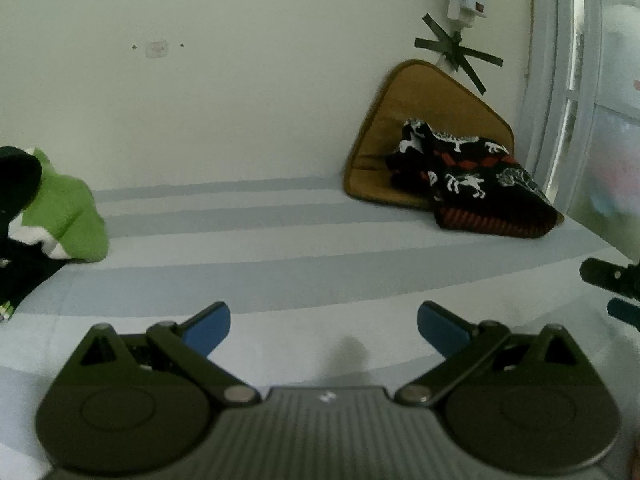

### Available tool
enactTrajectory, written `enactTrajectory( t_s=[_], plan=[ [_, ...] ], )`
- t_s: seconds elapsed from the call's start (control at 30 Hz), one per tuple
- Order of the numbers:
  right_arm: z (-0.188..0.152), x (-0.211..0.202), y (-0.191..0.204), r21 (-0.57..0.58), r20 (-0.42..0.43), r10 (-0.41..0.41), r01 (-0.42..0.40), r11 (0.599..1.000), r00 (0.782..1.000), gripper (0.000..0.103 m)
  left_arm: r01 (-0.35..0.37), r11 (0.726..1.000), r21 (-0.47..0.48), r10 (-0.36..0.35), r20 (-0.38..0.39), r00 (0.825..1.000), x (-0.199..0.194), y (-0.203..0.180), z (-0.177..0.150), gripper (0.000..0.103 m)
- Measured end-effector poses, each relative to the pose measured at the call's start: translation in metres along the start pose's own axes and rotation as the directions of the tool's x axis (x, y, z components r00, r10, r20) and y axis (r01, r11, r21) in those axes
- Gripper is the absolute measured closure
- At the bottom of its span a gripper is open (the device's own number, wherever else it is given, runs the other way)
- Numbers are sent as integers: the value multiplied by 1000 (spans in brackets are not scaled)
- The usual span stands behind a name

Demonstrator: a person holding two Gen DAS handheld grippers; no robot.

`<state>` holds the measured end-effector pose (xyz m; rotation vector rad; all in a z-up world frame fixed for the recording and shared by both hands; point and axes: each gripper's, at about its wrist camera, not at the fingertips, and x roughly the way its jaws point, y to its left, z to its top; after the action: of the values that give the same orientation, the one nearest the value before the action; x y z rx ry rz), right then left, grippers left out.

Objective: Fold small clothes

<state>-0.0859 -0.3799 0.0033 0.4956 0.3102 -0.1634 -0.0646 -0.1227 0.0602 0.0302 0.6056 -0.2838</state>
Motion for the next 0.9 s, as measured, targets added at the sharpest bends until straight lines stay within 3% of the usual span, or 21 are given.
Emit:
enactTrajectory(
  t_s=[0.17, 0.37, 0.9],
  plan=[
    [0, 0, 0, 0, 0, 0, 0, 1000, 1000, 6, 7, 999, -49, -6, 13, 1000, 0, 7, 0, 0],
    [0, 0, 0, -1, -1, 0, 0, 1000, 1000, 6, 98, 990, -105, -104, -55, 993, 8, 21, -3, 0],
    [-1, 1, 2, -2, -2, -1, 1, 1000, 1000, 6, -41, 999, -15, 40, -107, 994, 13, 2, -7, 0]
  ],
)
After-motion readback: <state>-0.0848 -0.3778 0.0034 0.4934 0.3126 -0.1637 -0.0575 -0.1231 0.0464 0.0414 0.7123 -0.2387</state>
